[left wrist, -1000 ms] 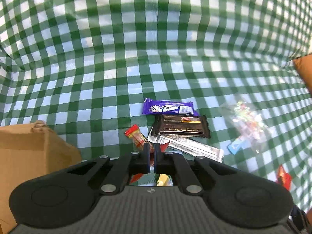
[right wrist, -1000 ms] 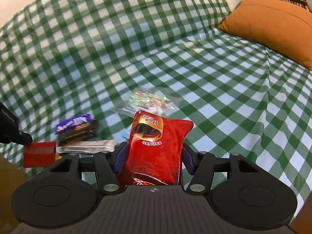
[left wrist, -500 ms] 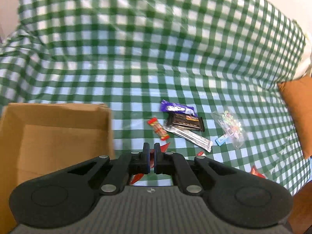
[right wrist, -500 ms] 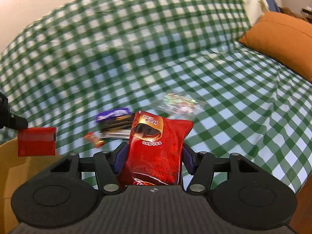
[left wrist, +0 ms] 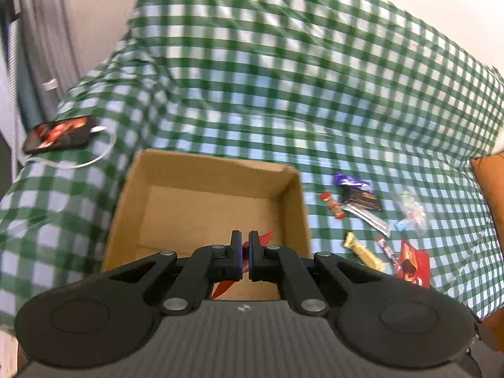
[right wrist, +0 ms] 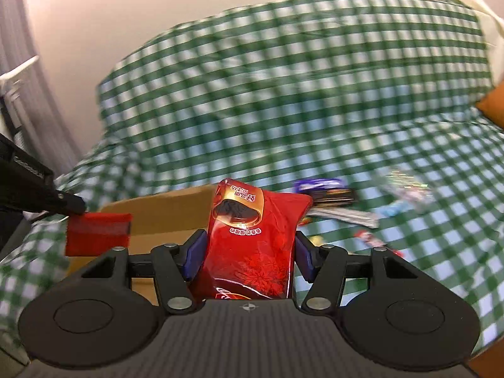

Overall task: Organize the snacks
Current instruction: 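Carry both red snacks over the cardboard box with both grippers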

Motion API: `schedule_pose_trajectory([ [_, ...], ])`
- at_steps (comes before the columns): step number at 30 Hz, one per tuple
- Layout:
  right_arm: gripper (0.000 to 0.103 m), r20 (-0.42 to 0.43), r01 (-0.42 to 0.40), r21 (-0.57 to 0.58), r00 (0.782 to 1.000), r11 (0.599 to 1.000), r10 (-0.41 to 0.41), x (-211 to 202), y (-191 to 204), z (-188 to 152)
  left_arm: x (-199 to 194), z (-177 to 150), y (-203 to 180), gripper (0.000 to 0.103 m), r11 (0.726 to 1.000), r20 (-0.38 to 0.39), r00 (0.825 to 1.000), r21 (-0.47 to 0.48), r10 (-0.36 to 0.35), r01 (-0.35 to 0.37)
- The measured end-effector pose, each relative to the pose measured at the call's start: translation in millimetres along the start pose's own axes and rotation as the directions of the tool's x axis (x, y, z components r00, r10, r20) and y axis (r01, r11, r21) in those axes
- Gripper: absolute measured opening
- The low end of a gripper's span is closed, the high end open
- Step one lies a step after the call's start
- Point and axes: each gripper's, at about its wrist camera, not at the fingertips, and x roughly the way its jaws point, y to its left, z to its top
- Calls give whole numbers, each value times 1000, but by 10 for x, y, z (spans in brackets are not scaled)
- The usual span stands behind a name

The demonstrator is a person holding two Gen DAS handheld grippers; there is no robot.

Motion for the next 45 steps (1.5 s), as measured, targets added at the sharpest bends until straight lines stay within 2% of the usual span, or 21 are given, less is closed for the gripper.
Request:
schedule_pose_trajectory([
  [7,61,-63,-73,-74,996,995,68,-58,577,-105,-129,-236,553,3,996,4,1000,-88,7,-7],
  [17,61,-125,-85,-151,990,985,66,15,966,-202,-2,-371,910,3,988,-14,1000,-154,-11,9],
  [45,61,-265,-76,-183,964,980,25,600,1194,-355,612,-437,1043,3,985,-126,992,-172,-4,-18],
])
